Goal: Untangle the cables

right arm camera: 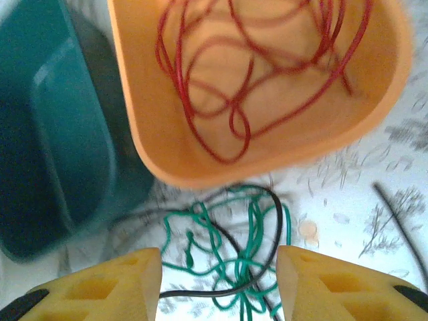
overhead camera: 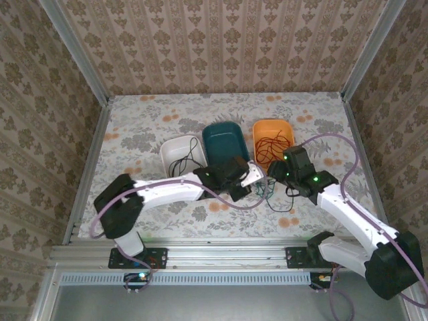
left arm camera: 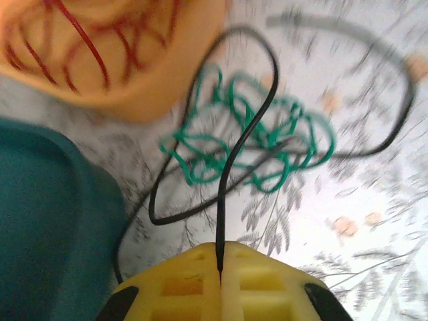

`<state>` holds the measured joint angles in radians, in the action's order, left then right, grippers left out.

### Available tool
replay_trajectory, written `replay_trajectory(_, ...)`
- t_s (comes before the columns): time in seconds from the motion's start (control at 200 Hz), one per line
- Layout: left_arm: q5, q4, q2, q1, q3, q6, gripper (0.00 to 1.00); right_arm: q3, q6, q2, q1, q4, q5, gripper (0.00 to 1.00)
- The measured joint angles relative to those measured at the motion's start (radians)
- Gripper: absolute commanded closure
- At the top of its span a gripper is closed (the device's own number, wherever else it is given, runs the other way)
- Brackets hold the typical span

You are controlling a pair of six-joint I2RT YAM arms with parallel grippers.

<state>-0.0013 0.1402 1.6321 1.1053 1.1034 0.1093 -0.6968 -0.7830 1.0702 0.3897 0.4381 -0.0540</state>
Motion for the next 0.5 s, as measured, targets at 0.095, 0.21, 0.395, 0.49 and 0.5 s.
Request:
replay_trajectory(0.095,0.044,-0.032,-0.101,-0.008,0.018,-0.011,1.00,0.005,0.048,0.069,-0.001,0.018,0.066,0.50)
replay_trajectory(0.21,0.095,-0.064,-0.159,-0.024,0.050,-0.024,1.00,0.003,0.090,0.140,-0.002,0.019,0.124,0.50)
replay_trajectory(0.395,0.129,-0.060,-0.215,-0.074,0.050,-0.069,1.00,-0.018,0.126,0.255,-0.003,0.034,0.157,0.50)
replay_trajectory(0.49,0.129,-0.059,-0.257,-0.122,0.050,-0.105,1.00,-0.021,0.134,0.297,-0.003,0.034,0.169,0.51)
replay_trajectory(0.5,0.130,-0.059,-0.262,-0.127,0.050,-0.109,1.00,-0.022,0.134,0.300,-0.003,0.034,0.169,0.51)
